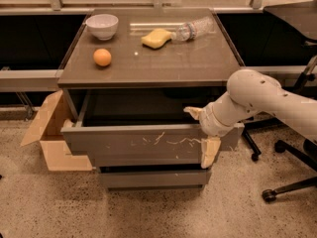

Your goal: Open top drawer

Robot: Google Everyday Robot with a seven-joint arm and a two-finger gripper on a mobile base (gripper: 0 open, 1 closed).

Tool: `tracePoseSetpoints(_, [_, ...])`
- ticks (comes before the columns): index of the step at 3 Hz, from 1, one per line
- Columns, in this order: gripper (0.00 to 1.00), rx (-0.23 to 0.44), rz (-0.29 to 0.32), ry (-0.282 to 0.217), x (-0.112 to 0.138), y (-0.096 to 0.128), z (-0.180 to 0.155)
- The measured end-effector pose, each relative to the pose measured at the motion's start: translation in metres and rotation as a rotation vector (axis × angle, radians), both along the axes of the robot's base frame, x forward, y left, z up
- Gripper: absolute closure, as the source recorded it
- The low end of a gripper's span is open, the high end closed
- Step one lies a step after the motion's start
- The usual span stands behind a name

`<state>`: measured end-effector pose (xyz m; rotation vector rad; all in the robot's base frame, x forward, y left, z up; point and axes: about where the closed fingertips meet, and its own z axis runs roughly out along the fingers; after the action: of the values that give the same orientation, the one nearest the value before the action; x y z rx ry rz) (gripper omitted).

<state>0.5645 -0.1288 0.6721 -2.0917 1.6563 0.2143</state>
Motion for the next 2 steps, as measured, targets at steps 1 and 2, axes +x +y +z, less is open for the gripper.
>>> tracePoseSetpoints(1, [0.00, 0.012, 0.016, 0.094, -0.020, 0.002, -0.006])
tracePoseSetpoints(2, [0.27, 0.035, 0.015, 0.166, -0.046, 0.004, -0.007])
